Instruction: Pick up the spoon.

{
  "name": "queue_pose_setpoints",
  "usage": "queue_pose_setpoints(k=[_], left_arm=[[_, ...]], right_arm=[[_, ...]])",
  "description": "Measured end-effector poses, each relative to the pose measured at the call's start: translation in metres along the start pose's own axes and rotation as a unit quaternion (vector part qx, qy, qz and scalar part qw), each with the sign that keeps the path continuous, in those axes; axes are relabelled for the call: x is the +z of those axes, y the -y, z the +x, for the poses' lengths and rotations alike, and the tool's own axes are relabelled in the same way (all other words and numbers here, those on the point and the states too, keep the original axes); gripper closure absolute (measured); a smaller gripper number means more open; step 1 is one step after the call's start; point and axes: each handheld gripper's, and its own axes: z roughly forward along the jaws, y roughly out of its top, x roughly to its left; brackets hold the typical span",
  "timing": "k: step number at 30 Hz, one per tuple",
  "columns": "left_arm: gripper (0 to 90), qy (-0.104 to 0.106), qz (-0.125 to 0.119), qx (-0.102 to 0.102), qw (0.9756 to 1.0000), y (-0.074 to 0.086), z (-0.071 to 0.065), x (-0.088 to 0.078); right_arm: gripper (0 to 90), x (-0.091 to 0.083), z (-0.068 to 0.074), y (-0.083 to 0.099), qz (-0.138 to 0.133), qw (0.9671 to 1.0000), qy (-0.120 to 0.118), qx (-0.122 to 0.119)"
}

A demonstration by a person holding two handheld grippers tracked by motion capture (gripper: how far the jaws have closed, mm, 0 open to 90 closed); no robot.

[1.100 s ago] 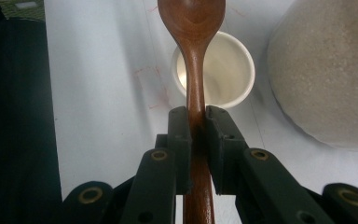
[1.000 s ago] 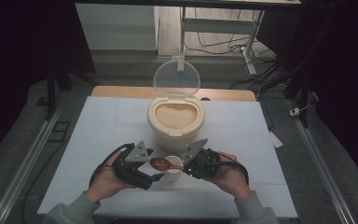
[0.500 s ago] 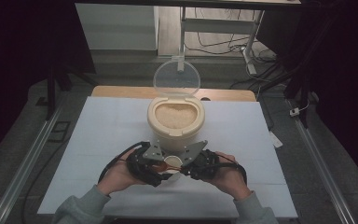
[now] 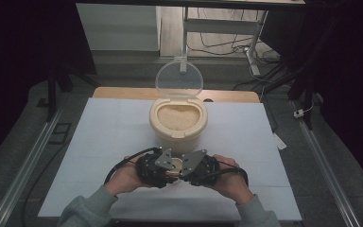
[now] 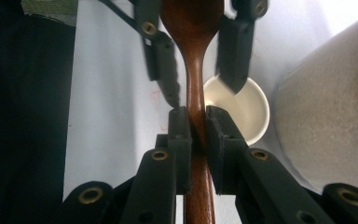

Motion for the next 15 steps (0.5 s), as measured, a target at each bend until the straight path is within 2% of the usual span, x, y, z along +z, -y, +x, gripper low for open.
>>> queue_pose_setpoints(k=[4,6,9,13,15], left_arm=[[69.2,0.010,0.005,0.019,0.9998,-0.0006,-0.0021,0.0018],[72.0,0.017,0.011,0.023,0.9995,-0.0011,-0.0035,0.0038],[75.3,0.014,0.012,0.027,0.9995,-0.0018,-0.0062,0.0071],[77.6,0.008,0.007,0.027,0.9996,-0.0018,-0.0071,0.0089],[78.3,-0.004,0.004,0.026,0.9996,-0.0016,-0.0073,0.0083]], right_arm=[[80.5,-0.0007,0.0034,-0.0017,0.007,0.9998,0.003,-0.020],[80.4,-0.0002,0.0039,-0.0023,0.014,0.9995,-0.002,-0.029],[80.3,0.0018,0.0056,-0.0028,0.021,0.9989,0.002,-0.041],[79.3,0.0021,0.0053,-0.0027,0.019,0.9990,0.011,-0.040],[77.2,0.0009,0.0043,-0.0018,0.006,0.9994,0.022,-0.025]])
